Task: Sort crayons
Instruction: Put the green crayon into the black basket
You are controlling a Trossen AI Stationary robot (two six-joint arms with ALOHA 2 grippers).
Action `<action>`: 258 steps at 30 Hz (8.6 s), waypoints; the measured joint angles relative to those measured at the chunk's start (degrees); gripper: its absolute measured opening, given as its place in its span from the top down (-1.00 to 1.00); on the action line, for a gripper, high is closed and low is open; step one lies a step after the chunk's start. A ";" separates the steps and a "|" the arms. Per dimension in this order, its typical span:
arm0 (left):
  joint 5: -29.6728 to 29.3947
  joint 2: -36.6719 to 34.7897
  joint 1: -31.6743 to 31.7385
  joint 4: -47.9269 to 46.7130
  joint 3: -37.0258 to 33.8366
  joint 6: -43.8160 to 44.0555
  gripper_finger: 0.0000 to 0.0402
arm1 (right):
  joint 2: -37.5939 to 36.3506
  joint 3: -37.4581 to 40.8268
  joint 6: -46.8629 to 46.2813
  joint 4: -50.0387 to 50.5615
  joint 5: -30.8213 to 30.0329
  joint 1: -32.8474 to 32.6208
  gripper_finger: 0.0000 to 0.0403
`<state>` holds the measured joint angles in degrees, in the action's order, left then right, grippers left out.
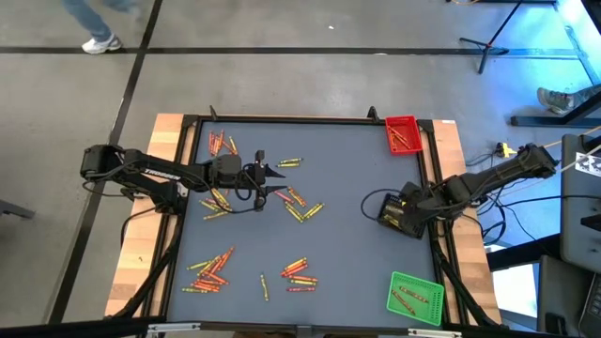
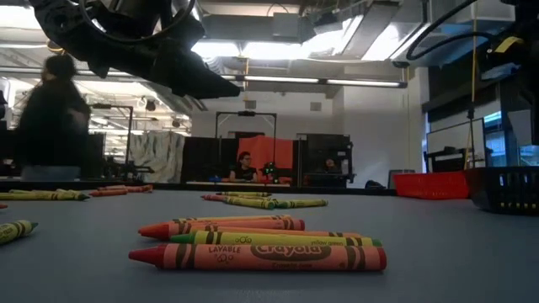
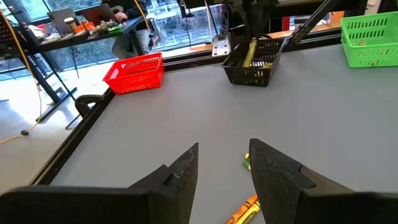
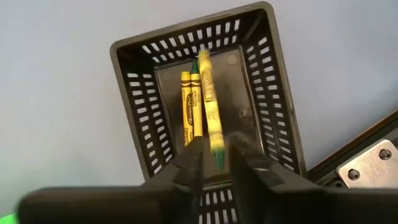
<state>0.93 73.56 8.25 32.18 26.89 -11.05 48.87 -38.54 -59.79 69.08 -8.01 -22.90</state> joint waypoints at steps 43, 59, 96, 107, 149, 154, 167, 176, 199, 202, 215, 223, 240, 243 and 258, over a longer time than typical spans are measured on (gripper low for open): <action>-0.01 -0.01 0.01 0.89 -0.02 -0.02 0.37 | 31.15 -0.04 67.41 -67.37 6.30 40.08 0.28; -0.17 -0.02 0.02 0.87 -0.02 -0.02 0.37 | 49.70 -9.32 72.83 -77.75 18.40 49.41 0.10; -2.20 0.00 0.06 0.12 -0.02 0.20 0.37 | 65.11 -37.68 89.94 -49.61 24.09 52.19 0.25; -7.51 0.83 5.14 -3.01 0.00 5.00 0.37 | 53.23 -27.59 86.70 -51.17 23.06 52.17 0.25; 7.60 32.00 24.40 -39.57 31.12 -1.55 0.37 | 40.73 -12.68 80.13 -77.71 21.97 27.70 0.25; 8.99 34.08 24.44 -39.21 31.10 -1.57 0.37 | 40.73 -12.68 81.09 -79.42 21.05 26.84 0.25; 9.19 36.15 24.78 -38.74 31.15 -2.85 0.47 | 40.71 -12.68 81.05 -79.08 21.04 27.04 0.25; 9.55 35.84 24.74 -38.99 31.15 -3.10 0.95 | 40.71 -12.68 81.05 -79.18 15.26 27.04 0.25; 2.64 9.26 9.09 -23.56 17.74 -6.14 0.94 | 30.51 -9.96 75.27 -73.85 1.10 27.06 -0.29; 2.60 8.38 6.52 -16.58 14.05 -5.23 0.94 | 29.98 -7.23 77.44 -79.03 1.53 27.05 -0.29; -1.49 8.95 -1.77 -4.41 11.30 -6.23 0.94 | 33.67 -5.73 79.54 -91.14 13.69 27.05 -0.29; -0.15 8.94 -3.13 -2.95 11.30 -7.10 0.94 | 35.40 -5.75 79.78 -95.27 13.78 27.06 -0.19; 0.45 8.94 -3.02 -2.69 11.30 -6.21 0.92 | 35.40 -5.75 82.39 -95.73 15.64 27.04 0.87; 1.56 8.94 -3.08 -2.67 11.30 -6.23 0.82 | 35.38 -5.75 82.36 -95.55 15.42 26.95 0.80; -1.57 8.94 -3.08 -6.14 11.38 -6.03 0.37 | 25.86 -18.95 67.29 -44.53 8.98 26.97 0.82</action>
<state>-0.64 82.50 5.17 26.04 38.27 -17.08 74.73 -57.49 7.50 24.55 0.97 4.08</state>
